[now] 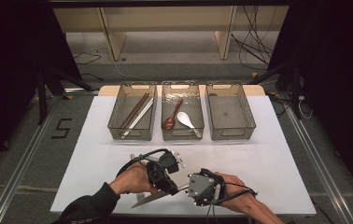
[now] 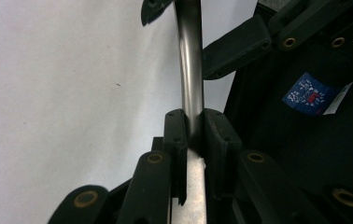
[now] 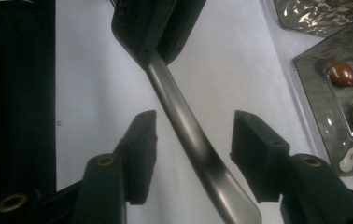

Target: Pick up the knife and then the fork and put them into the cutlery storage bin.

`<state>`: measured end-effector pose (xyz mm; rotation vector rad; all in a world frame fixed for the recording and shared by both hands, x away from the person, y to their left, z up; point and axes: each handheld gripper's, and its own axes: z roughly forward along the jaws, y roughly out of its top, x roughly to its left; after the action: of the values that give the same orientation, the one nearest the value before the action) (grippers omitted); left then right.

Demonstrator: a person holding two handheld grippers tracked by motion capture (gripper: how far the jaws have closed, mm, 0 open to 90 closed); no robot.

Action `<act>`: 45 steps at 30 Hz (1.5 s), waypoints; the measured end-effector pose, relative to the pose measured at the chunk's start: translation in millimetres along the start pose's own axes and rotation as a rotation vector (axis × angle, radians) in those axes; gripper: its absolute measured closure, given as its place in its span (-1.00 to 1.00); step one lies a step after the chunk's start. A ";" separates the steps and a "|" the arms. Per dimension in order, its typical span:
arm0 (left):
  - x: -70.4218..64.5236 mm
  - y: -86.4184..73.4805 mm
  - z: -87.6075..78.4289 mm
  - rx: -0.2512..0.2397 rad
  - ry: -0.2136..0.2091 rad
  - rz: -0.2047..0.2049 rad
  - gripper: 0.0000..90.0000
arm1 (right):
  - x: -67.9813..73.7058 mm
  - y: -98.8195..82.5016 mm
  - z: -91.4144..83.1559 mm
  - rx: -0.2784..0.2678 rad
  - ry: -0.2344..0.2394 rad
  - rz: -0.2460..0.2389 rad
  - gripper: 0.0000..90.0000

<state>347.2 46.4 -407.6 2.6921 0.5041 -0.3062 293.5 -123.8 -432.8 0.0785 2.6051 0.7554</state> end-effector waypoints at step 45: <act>24.1 -28.0 -62.7 -0.299 0.084 -0.170 -0.23 | -15.9 -21.1 -7.5 0.074 0.015 -0.063 0.88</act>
<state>367.2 103.3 -366.9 2.3839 0.7425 -0.1500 306.1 -148.1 -432.0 0.0121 2.6364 0.6407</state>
